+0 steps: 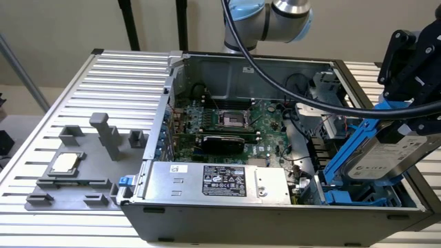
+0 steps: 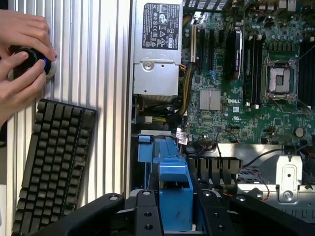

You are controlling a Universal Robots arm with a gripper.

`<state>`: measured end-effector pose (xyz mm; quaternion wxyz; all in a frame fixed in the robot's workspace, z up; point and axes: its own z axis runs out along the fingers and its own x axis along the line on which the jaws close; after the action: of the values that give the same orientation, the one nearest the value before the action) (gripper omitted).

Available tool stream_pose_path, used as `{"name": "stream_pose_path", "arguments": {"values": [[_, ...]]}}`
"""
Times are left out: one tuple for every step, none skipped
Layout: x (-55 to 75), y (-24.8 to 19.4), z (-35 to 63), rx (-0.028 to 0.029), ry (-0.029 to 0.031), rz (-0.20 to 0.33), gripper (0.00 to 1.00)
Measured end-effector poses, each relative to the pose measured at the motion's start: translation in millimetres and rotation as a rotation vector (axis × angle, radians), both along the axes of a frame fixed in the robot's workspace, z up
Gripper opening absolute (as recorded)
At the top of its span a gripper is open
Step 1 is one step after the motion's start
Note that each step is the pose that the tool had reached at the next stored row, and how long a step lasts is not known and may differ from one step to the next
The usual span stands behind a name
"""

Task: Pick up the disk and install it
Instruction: 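Insert the disk into the insertion slot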

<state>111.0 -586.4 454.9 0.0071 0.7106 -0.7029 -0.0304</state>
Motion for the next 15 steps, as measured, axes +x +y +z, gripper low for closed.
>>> {"name": "stream_pose_path", "arguments": {"values": [[0.0, 0.0, -0.2, 0.0, 0.0, 0.0, 0.33], [0.0, 0.0, -0.3, -0.0001, 0.0, 0.0, 0.33], [0.0, 0.0, -0.7, -0.0001, 0.0, 0.0, 0.33], [0.0, 0.0, -1.1, -0.0002, 0.0, 0.0, 0.33], [0.0, 0.0, -1.6, -0.0005, 0.0, 0.0, 0.33], [0.0, 0.0, -2.2, -0.0005, 0.0, 0.0, 0.33], [0.0, 0.0, -2.8, -0.0007, 0.0, 0.0, 0.33], [0.0, 0.0, -3.5, -0.0008, 0.0, 0.0, 0.33], [0.0, 0.0, -4.2, -0.001, 0.0, 0.0, 0.33], [0.0, 0.0, -4.9, -0.0012, 0.0, 0.0, 0.33], [0.0, 0.0, -5.6, -0.0013, 0.0, 0.0, 0.33], [0.0, 0.0, -6.3, -0.0016, 0.0, 0.0, 0.33], [0.0, 0.0, -6.8, -0.0018, 0.0001, 0.0, 0.33], [0.0, 0.0, -7.2, -0.0021, 0.0002, 0.0, 0.33], [0.0, 0.0, -7.7, -0.0022, 0.0005, 0.0, 0.33]]}}
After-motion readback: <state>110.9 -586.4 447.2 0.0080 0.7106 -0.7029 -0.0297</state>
